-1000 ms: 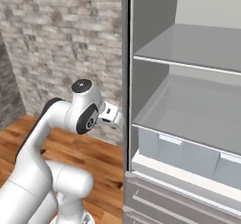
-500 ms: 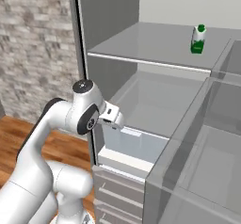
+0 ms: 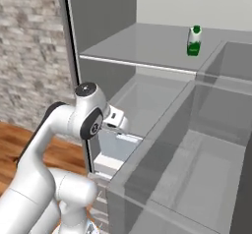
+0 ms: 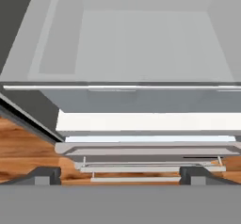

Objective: Take a sugar cube from the saucer and place it inside the coffee. Then, grab milk from the fridge and place it next to the coffee on the counter to sweeten the coffee.

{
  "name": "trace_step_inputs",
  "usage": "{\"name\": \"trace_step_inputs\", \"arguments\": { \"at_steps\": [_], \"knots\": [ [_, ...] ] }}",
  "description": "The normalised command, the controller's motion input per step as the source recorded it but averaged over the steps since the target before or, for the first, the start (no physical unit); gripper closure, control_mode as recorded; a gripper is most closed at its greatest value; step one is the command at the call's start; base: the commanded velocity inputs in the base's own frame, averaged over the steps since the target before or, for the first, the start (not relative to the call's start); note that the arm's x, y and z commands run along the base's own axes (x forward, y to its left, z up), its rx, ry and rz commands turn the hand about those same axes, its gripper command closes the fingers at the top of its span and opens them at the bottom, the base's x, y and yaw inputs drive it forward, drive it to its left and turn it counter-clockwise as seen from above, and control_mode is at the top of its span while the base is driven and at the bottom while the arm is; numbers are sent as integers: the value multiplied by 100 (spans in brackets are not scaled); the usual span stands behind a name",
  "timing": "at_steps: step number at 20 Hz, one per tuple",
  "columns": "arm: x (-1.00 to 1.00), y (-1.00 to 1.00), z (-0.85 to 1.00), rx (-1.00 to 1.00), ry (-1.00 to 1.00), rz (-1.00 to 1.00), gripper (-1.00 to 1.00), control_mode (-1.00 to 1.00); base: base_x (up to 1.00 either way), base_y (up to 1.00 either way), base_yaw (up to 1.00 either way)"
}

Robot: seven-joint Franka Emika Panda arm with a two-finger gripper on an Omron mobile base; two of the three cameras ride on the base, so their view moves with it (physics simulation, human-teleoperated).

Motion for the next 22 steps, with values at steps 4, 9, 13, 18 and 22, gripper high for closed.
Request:
{"name": "trace_step_inputs", "arguments": {
  "at_steps": [4, 9, 13, 18, 22],
  "knots": [
    [0, 0, 0, 0, 0, 0, -100, 100, 0, -54, -12],
    [0, 0, 0, 0, 0, 0, -100, 100, 1, -45, -13],
    [0, 0, 0, 0, 0, 0, -100, 100, 3, -16, -7],
    [0, 0, 83, 0, -19, -8, -100, -100, 0, 0, 0],
    [0, -11, 100, 0, -19, -11, -100, -100, 0, 0, 0]
  ]
}}
